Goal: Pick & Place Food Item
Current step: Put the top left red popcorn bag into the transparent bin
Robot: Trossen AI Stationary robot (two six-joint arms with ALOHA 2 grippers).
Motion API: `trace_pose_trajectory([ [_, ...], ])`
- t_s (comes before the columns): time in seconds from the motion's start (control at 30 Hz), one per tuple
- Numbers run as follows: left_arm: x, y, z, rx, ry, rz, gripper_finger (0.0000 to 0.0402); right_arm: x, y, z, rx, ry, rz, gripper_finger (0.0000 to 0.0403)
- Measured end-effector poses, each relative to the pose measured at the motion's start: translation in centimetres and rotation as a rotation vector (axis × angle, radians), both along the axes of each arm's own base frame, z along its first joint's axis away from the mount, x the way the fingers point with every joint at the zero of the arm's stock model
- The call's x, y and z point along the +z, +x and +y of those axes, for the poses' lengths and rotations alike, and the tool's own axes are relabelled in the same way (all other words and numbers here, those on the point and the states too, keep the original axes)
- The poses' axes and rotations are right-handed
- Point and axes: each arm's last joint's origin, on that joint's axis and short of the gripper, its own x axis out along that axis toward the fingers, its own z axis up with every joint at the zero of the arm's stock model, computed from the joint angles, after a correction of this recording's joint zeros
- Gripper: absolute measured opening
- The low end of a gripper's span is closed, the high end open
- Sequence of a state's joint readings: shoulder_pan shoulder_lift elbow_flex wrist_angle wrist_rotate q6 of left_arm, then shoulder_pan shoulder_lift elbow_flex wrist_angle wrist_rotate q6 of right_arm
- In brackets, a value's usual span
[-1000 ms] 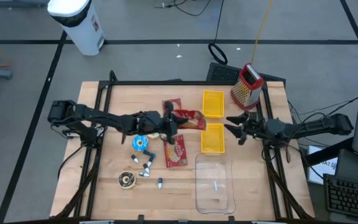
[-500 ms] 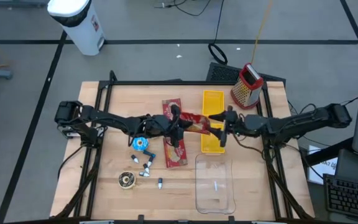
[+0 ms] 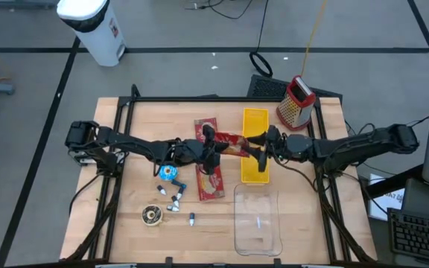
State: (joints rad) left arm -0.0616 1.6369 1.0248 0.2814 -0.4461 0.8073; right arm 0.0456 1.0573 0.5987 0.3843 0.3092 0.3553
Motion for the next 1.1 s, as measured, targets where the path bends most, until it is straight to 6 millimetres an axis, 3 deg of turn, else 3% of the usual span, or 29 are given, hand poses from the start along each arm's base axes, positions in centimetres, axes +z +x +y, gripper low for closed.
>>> trace_pose_trajectory([
  [0.4, 0.1, 0.1, -0.4, -0.044, -0.042, -0.02, 0.0007, -0.9, 0.4, 0.1, 0.053, -0.02, 0.072, 0.002],
  [0.5, 0.3, 0.1, -0.6, 0.01, -0.092, -0.072, 0.0024, -0.8, 0.4, 0.1, 0.054, -0.046, 0.071, 0.0011],
  [0.6, 0.8, -0.1, -1.2, 0.046, -0.147, -0.119, 0.0055, -0.6, 0.3, 0.1, 0.056, -0.061, 0.055, 0.001],
  [0.83, 3.0, -0.2, -2.5, 0.064, -0.235, -0.217, 0.0171, -0.3, 0.2, -0.3, 0.047, -0.097, 0.042, 0.0006],
  [1.1, 5.8, -2.3, -4.0, 0.005, -0.322, -0.267, 0.0265, 0.7, -0.5, -0.4, 0.059, -0.103, -0.007, 0.0006],
])
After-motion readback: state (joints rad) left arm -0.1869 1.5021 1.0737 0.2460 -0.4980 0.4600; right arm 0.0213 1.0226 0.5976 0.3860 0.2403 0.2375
